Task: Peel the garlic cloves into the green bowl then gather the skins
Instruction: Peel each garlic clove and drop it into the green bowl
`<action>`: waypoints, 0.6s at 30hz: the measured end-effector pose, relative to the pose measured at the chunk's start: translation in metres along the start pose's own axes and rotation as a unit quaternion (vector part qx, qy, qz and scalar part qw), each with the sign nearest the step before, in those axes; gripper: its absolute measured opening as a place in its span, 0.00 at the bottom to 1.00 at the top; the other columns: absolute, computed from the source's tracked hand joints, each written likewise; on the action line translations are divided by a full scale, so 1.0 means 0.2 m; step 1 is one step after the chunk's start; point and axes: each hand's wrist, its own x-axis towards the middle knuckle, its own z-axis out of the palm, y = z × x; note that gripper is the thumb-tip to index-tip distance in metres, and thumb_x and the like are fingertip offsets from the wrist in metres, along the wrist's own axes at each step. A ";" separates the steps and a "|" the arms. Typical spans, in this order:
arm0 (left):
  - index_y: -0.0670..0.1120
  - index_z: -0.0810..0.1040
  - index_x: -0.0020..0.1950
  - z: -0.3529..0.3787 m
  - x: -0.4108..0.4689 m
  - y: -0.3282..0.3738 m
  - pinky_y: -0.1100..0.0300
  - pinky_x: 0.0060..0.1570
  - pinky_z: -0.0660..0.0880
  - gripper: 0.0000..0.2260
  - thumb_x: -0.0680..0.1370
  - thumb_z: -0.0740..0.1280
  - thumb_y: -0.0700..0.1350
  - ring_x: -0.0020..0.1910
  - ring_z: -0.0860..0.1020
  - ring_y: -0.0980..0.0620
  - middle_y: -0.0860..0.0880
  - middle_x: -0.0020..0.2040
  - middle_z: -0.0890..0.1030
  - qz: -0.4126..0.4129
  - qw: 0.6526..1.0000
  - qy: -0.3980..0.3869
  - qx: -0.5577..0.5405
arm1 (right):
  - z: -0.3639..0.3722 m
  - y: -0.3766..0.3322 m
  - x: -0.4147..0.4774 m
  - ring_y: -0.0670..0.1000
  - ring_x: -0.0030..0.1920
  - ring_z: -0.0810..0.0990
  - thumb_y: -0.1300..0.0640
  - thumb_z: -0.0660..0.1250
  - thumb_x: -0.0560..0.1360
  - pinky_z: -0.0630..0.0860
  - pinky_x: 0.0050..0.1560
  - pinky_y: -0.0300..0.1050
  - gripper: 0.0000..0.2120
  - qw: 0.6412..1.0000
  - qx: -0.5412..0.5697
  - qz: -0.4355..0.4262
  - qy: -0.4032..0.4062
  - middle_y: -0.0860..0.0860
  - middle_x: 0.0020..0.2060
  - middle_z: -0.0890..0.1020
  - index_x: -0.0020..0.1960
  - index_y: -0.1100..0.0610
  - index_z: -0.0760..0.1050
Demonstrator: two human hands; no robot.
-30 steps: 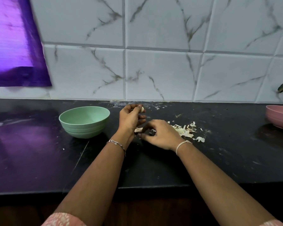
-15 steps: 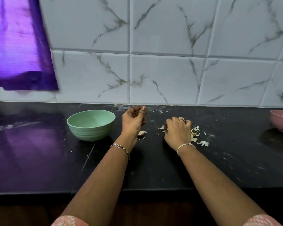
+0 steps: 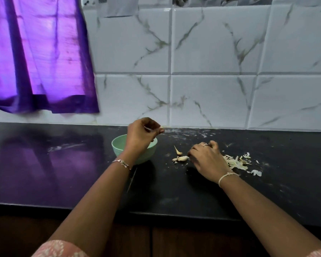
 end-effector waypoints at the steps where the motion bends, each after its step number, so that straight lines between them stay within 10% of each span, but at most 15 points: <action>1: 0.48 0.81 0.38 -0.05 0.03 -0.02 0.63 0.31 0.75 0.07 0.69 0.78 0.46 0.27 0.75 0.59 0.54 0.32 0.80 0.007 0.998 -0.008 0.055 | 0.01 -0.01 0.02 0.50 0.61 0.74 0.51 0.59 0.80 0.57 0.62 0.51 0.11 1.000 -0.005 -0.013 -0.006 0.46 0.56 0.78 0.60 0.49 0.75; 7: 0.53 0.81 0.46 -0.23 0.12 -0.13 0.56 0.51 0.76 0.02 0.75 0.72 0.47 0.46 0.78 0.54 0.54 0.45 0.83 -0.002 0.944 -0.147 0.297 | 0.06 -0.03 0.08 0.49 0.63 0.74 0.50 0.58 0.81 0.67 0.60 0.48 0.15 0.993 0.077 -0.017 -0.083 0.44 0.59 0.78 0.67 0.45 0.73; 18: 0.53 0.81 0.57 -0.13 0.13 -0.07 0.54 0.50 0.72 0.10 0.80 0.62 0.50 0.57 0.77 0.46 0.49 0.58 0.80 0.019 0.874 -0.161 0.458 | 0.06 -0.01 0.03 0.52 0.54 0.75 0.56 0.70 0.74 0.69 0.51 0.46 0.07 0.970 0.225 0.091 -0.020 0.49 0.46 0.81 0.51 0.50 0.77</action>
